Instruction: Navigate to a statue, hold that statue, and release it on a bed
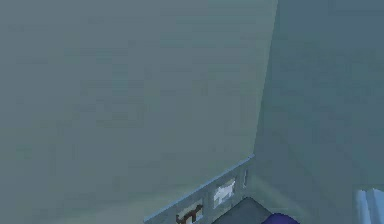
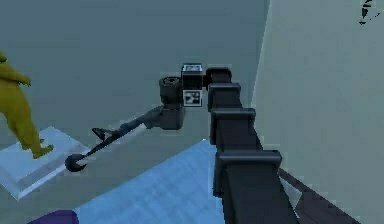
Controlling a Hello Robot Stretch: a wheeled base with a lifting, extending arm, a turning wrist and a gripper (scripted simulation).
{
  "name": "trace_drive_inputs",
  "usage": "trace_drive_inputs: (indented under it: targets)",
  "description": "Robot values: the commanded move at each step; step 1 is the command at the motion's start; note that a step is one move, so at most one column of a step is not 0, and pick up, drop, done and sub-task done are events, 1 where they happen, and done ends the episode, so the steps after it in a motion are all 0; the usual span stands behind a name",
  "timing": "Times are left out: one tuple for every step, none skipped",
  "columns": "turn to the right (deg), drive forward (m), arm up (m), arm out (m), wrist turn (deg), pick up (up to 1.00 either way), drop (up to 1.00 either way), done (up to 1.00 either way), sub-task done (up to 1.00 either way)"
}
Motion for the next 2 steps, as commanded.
trace_drive_inputs:
  targets:
    - [0.0, 0.0, 0.0, 0.0, 45.0, 0.0, 0.0, 0.0, 0.0]
    - [0.0, 0.0, 0.0, 0.0, 3.0, 0.0, 0.0, 0.0, 0.0]
